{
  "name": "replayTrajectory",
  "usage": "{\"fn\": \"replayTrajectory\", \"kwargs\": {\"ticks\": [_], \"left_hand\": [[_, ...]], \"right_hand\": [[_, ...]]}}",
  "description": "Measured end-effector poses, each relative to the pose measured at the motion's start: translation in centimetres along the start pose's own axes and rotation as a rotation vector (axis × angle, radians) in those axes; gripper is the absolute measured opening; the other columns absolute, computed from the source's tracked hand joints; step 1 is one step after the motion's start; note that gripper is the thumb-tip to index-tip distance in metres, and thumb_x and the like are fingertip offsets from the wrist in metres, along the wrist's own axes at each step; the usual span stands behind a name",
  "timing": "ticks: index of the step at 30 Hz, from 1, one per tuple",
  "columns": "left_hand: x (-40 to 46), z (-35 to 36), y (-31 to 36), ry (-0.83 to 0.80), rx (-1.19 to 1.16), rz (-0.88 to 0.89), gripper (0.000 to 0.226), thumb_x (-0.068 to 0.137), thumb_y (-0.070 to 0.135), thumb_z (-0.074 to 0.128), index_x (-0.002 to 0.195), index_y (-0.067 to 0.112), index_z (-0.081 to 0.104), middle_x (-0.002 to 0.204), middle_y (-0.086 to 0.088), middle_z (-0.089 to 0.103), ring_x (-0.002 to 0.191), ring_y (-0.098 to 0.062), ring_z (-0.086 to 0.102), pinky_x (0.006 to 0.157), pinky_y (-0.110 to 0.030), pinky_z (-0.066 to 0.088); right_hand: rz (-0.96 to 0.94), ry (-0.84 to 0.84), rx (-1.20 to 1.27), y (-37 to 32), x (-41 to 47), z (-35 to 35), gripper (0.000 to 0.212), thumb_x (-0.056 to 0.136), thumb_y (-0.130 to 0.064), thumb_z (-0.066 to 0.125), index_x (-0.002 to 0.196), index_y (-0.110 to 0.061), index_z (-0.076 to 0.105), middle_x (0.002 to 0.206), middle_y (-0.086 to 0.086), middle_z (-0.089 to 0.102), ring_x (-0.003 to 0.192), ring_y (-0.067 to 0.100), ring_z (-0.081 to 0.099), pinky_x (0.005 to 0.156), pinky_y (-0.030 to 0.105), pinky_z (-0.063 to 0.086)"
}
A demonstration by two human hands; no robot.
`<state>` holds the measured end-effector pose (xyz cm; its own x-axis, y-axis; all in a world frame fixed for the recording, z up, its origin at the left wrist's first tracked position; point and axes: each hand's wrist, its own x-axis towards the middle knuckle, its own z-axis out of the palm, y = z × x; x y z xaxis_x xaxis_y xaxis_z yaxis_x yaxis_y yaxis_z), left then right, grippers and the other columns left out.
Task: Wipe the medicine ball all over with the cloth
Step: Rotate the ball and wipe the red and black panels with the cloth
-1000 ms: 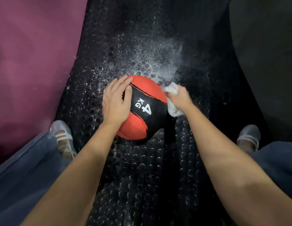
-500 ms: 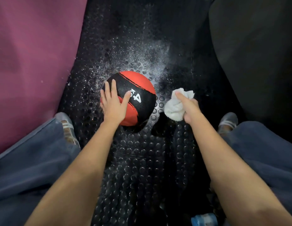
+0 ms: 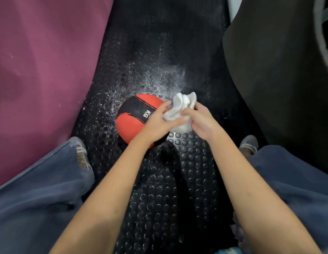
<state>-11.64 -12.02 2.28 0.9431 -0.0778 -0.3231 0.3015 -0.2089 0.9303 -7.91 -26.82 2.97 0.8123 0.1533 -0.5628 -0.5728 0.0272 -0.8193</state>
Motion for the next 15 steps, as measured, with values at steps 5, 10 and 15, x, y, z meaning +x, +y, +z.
{"fn": "replayTrajectory", "kwargs": {"ticks": [5, 10, 15], "left_hand": [[-1.0, 0.7, 1.0, 0.154, -0.382, -0.137, 0.035, 0.094, 0.03, 0.062, 0.122, 0.009, 0.061, 0.102, 0.0, 0.068, 0.09, -0.013, 0.064, 0.065, -0.016, 0.052], [-2.2, -0.1, 2.1, 0.211, -0.914, -0.296, 0.025, 0.103, 0.031, 0.041, 0.095, 0.013, 0.058, 0.096, -0.004, 0.063, 0.083, -0.015, 0.059, 0.063, -0.024, 0.049], [-4.4, -0.8, 1.8, -0.061, -0.476, -0.279, 0.043, 0.078, 0.049, 0.063, 0.103, 0.013, 0.065, 0.094, -0.004, 0.07, 0.08, -0.014, 0.065, 0.07, -0.029, 0.054]], "right_hand": [[-0.093, 0.096, -0.139, -2.2, -1.8, 0.4, 0.051, 0.066, -0.018, 0.085, 0.111, -0.012, 0.061, 0.108, 0.008, 0.067, 0.094, 0.022, 0.069, 0.078, 0.038, 0.058], [0.044, 0.051, 0.277, -0.9, -3.6, -0.2, 0.045, 0.084, -0.005, 0.065, 0.125, 0.008, 0.051, 0.109, 0.016, 0.065, 0.093, 0.023, 0.066, 0.075, 0.034, 0.057], [-0.002, -0.055, 0.216, 0.2, -5.7, -0.5, 0.059, 0.071, -0.01, 0.073, 0.123, 0.009, 0.053, 0.114, 0.026, 0.062, 0.102, 0.032, 0.062, 0.087, 0.041, 0.049]]}}
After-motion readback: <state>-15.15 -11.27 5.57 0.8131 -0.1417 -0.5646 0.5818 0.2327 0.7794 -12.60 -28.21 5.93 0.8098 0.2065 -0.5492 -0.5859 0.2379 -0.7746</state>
